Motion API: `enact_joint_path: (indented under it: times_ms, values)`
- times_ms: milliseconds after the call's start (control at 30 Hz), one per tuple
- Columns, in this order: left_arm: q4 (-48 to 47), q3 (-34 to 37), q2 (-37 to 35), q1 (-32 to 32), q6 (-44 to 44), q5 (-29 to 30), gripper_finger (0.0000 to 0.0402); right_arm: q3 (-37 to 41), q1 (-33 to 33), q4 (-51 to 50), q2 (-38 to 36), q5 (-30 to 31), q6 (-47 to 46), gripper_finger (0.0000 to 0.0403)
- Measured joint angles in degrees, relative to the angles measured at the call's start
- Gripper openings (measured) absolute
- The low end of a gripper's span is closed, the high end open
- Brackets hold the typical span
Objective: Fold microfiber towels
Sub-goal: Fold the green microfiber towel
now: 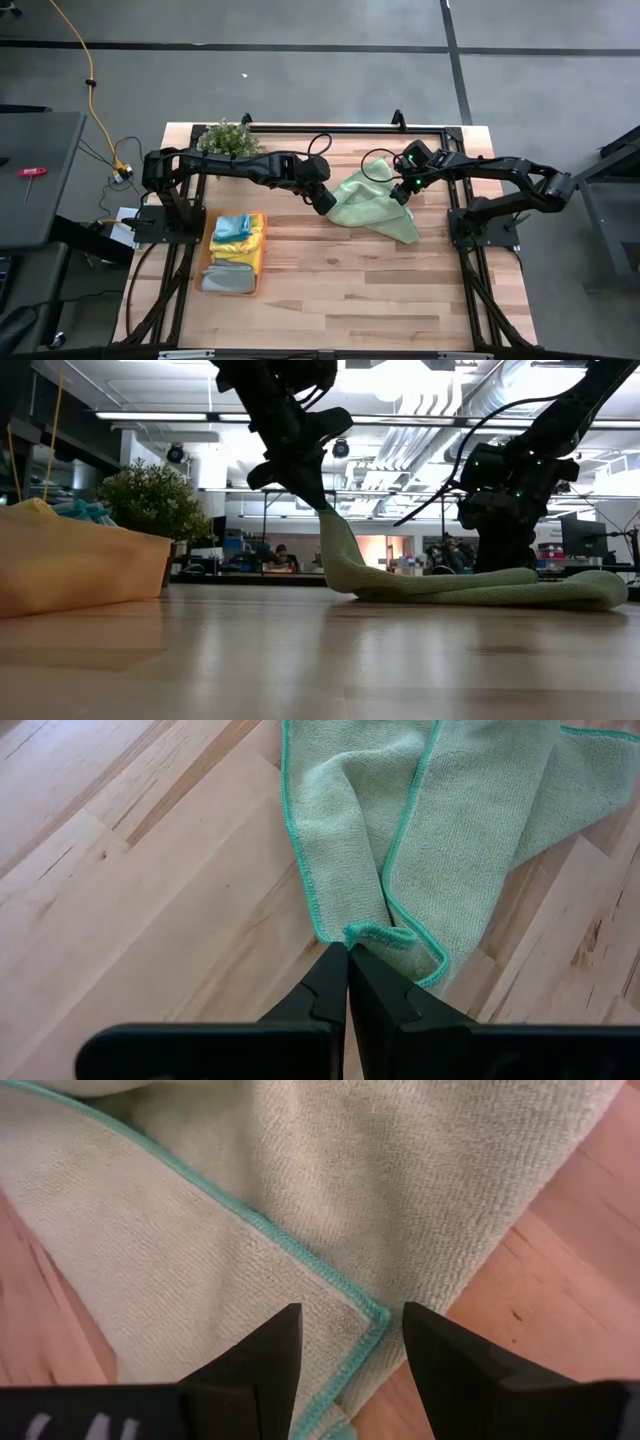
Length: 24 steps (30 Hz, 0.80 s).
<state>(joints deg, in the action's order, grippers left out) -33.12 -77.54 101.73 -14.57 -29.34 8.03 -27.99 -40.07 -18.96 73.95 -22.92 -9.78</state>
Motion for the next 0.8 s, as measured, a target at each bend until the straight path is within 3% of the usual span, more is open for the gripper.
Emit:
enact_joint_path:
  times_ms: [200,500,800]
  values:
    - [0.0,0.0,0.0,0.0,0.0,0.0,0.0001,0.0,0.0,-0.1,0.0,0.2,0.9,0.0162]
    - [0.0,0.0,0.0,0.0,0.6,0.0,0.0001,0.0,0.0,-0.5,0.0,0.3,0.8,0.0118]
    - [0.0,0.0,0.0,0.0,0.6,0.0,0.0001,0.0,0.0,-1.1,0.0,0.3,0.8,0.0114]
